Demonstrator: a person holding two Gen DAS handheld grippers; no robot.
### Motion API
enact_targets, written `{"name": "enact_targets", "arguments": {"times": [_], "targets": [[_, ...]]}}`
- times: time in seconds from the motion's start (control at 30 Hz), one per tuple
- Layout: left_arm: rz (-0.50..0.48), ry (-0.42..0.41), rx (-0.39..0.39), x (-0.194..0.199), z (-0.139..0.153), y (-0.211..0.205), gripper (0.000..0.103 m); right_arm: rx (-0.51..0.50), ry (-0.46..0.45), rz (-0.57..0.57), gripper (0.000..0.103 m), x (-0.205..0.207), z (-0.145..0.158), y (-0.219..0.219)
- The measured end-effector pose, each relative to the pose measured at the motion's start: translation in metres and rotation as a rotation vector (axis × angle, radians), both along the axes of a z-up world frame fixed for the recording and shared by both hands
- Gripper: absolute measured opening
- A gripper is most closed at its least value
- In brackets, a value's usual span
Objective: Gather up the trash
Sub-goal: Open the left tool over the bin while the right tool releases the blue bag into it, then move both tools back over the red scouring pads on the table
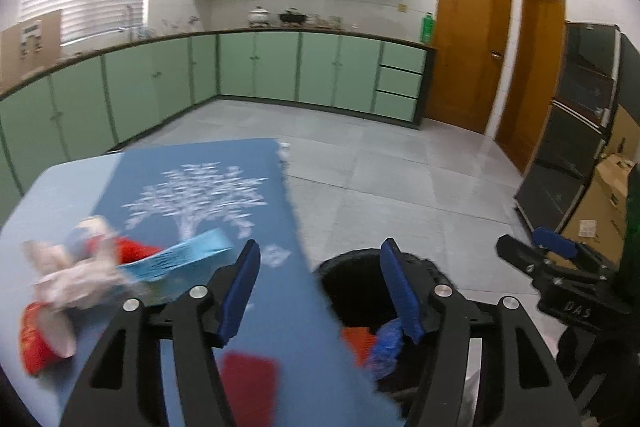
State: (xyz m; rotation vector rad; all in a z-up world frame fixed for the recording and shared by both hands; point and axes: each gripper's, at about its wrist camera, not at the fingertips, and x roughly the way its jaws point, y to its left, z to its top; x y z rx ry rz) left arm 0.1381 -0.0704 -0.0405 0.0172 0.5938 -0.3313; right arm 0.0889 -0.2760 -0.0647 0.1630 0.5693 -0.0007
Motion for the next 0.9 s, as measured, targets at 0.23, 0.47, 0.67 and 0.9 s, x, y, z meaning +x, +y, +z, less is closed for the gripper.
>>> {"name": "enact_targets", "arguments": {"times": [0.23,0.47,0.67,0.9], "targets": [[0.139,0.019,0.036,-0.022,-0.010,0.068,0.062,0.018,-0.001,0.083,0.091,-0.004,0.007,0.060],[0.232,0.064,0.051,-0.032,-0.033,0.115,0.062,0.006,0.035,0.180,0.090,-0.004,0.002,0.118],[0.278,0.110,0.047,-0.038,-0.052,0.140,0.062,-0.025,0.080,0.243,0.090,-0.003,-0.012,0.159],[0.298,0.140,0.041,-0.042,-0.064,0.154,0.062,-0.045,0.122,0.257,0.090,0.001,-0.029,0.178]]}}
